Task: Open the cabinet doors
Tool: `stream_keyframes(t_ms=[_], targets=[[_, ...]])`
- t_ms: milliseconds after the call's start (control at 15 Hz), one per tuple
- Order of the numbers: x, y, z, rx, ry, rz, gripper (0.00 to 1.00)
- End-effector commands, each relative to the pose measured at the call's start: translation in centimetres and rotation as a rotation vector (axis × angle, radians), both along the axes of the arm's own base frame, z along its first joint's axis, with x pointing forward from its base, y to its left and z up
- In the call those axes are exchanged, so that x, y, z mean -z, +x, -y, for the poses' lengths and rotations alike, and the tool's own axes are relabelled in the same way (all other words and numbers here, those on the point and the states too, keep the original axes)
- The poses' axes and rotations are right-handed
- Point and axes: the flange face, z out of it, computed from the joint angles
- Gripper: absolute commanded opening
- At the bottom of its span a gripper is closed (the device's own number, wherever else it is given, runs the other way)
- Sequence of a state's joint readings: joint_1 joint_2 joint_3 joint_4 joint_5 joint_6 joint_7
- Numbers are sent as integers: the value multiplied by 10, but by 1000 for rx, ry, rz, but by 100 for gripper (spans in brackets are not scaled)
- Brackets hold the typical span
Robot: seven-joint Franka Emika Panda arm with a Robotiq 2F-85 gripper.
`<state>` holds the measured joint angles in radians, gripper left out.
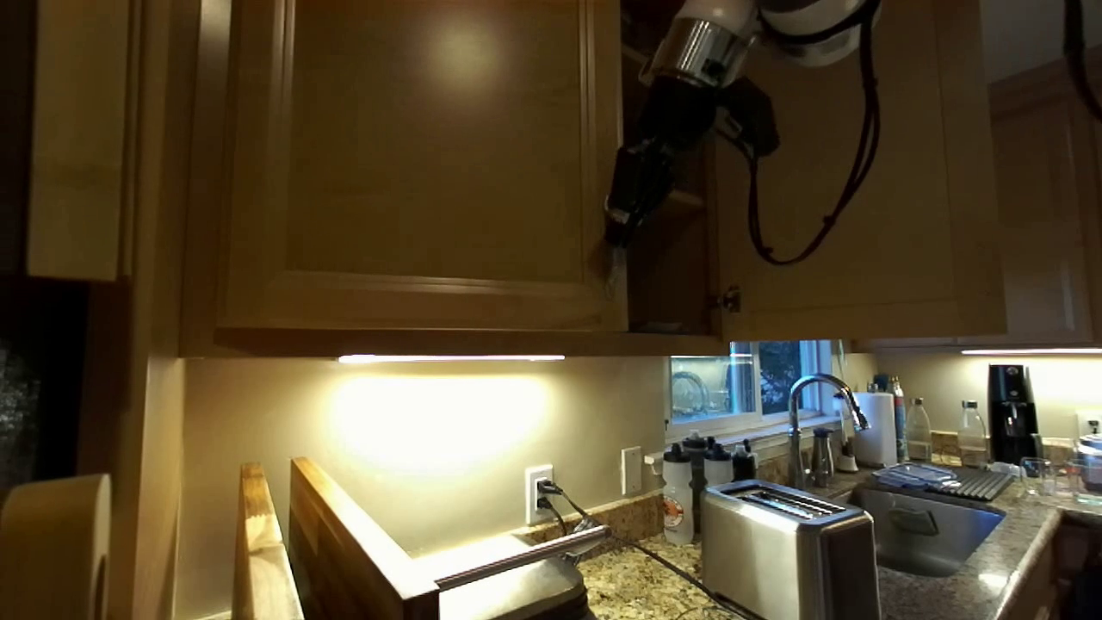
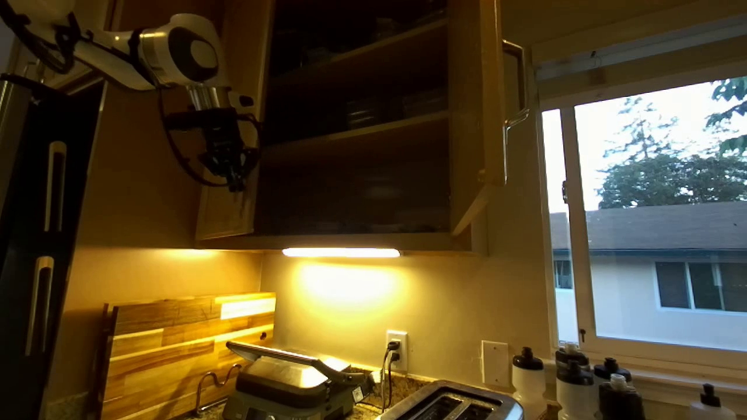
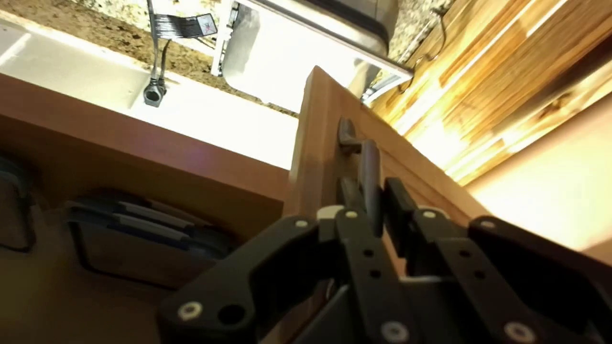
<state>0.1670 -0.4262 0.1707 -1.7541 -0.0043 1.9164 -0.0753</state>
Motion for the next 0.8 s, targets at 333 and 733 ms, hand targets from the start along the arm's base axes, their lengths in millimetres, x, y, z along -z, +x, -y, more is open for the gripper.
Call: stream_keyframes(t_ms=[333,733], targets=[[42,-74,110,-121,-319,-338,75],[46,-33,163,-53,-285,-283,100]])
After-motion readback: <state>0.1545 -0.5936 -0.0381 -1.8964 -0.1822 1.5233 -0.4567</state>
